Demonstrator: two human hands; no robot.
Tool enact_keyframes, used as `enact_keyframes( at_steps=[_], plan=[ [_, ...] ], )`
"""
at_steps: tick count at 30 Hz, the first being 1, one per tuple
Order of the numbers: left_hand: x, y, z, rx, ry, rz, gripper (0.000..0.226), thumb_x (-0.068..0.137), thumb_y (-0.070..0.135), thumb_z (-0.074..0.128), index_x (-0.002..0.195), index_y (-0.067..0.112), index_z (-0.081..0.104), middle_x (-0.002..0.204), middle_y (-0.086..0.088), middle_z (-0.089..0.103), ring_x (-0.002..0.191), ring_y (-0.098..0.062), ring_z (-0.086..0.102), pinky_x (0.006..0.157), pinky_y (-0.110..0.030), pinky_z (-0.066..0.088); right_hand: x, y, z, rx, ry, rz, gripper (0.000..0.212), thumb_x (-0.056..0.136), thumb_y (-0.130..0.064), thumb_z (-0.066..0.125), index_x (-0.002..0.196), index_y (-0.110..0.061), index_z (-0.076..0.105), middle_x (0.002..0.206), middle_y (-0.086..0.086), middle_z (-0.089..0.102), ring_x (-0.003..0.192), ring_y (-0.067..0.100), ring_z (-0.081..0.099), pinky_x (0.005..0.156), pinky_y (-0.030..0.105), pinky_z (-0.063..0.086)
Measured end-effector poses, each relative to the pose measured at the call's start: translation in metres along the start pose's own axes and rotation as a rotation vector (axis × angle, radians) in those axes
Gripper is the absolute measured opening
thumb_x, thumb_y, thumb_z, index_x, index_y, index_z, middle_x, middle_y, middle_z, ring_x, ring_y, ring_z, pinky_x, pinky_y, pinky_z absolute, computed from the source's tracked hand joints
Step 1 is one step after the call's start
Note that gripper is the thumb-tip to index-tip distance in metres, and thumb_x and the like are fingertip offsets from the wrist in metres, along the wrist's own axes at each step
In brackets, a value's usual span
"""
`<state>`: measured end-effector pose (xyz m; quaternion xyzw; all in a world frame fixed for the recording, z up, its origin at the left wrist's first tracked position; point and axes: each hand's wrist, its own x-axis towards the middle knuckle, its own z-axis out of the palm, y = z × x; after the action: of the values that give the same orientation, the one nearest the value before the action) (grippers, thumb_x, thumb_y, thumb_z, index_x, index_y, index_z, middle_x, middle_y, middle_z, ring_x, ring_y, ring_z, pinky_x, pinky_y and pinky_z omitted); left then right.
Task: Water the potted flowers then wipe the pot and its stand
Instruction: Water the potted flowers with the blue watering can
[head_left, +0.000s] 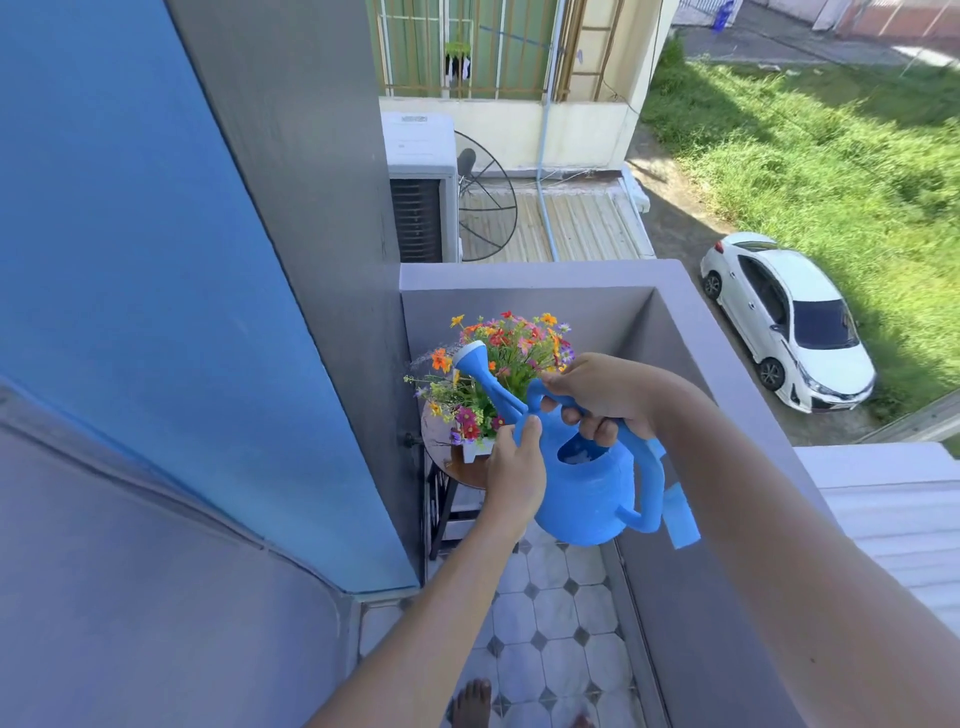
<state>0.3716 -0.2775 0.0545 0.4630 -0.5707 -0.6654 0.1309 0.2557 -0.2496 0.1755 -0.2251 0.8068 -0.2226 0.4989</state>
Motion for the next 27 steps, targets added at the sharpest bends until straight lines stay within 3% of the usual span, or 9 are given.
enact_keyframes(
  at_steps=[5,11,13,18,21,24,25,27],
  plan=[
    [-0.002,0.003,0.007,0.017,-0.046,-0.005,0.050,0.097,0.056,0.035,0.123,0.017,0.051,0.111,-0.008,0.061,0.103,-0.025,0.059,0.080,-0.040,0.045,-0.001,0.011,-0.006,0.049,0.044,0.003,0.040,0.108,-0.039,0.042,0.101,-0.005,0.061,0.065,0.005,0.041,0.043,0.014,0.028,0.038,0.020,0.024],
    [0.004,0.008,0.011,-0.004,-0.055,0.005,0.049,0.096,0.055,0.037,0.117,0.014,0.054,0.103,-0.010,0.060,0.092,-0.028,0.059,0.071,-0.037,0.039,-0.003,0.014,-0.008,0.087,0.050,0.003,0.038,0.109,-0.036,0.041,0.101,-0.004,0.059,0.066,0.005,0.040,0.043,0.014,0.027,0.039,0.020,0.022],
    [-0.016,0.023,0.080,0.084,-0.254,0.035,0.046,0.095,0.054,0.038,0.112,0.015,0.054,0.098,-0.009,0.059,0.088,-0.027,0.057,0.071,-0.037,0.039,-0.038,0.072,-0.062,0.286,0.218,0.049,0.039,0.109,-0.037,0.041,0.101,-0.004,0.060,0.066,0.005,0.041,0.041,0.014,0.028,0.039,0.020,0.023],
    [-0.007,0.027,0.082,0.131,-0.239,0.091,0.045,0.085,0.063,0.037,0.103,0.027,0.057,0.102,-0.011,0.066,0.097,-0.029,0.064,0.085,-0.048,0.051,-0.036,0.086,-0.061,0.327,0.258,-0.002,0.038,0.108,-0.035,0.042,0.099,-0.004,0.063,0.065,0.005,0.043,0.041,0.014,0.029,0.039,0.021,0.026],
    [0.005,0.017,0.076,0.179,-0.214,0.135,0.038,0.086,0.065,0.036,0.095,0.034,0.057,0.096,-0.006,0.066,0.095,-0.028,0.064,0.086,-0.048,0.050,-0.030,0.093,-0.051,0.396,0.287,-0.053,0.037,0.107,-0.034,0.042,0.098,-0.005,0.062,0.066,0.006,0.044,0.045,0.015,0.029,0.039,0.022,0.027],
    [0.016,0.012,0.078,0.213,-0.212,0.196,0.045,0.083,0.068,0.040,0.101,0.034,0.063,0.096,-0.003,0.069,0.093,-0.027,0.066,0.084,-0.051,0.054,-0.026,0.107,-0.041,0.541,0.335,-0.080,0.036,0.107,-0.033,0.043,0.098,-0.004,0.061,0.068,0.006,0.044,0.045,0.015,0.029,0.040,0.023,0.028],
    [0.016,0.013,0.079,0.216,-0.205,0.200,0.045,0.084,0.065,0.042,0.102,0.031,0.065,0.096,-0.002,0.070,0.092,-0.027,0.067,0.082,-0.048,0.055,-0.025,0.112,-0.037,0.600,0.351,-0.083,0.035,0.107,-0.033,0.043,0.097,-0.004,0.060,0.069,0.006,0.044,0.044,0.014,0.029,0.039,0.023,0.028],
    [0.015,0.014,0.092,0.221,-0.262,0.227,0.033,0.093,0.053,0.047,0.103,0.026,0.063,0.092,0.007,0.068,0.090,-0.017,0.065,0.075,-0.021,0.052,-0.026,0.130,-0.038,0.761,0.413,-0.081,0.032,0.107,-0.031,0.043,0.094,-0.006,0.059,0.069,0.005,0.043,0.043,0.013,0.029,0.039,0.023,0.027]
  ],
)
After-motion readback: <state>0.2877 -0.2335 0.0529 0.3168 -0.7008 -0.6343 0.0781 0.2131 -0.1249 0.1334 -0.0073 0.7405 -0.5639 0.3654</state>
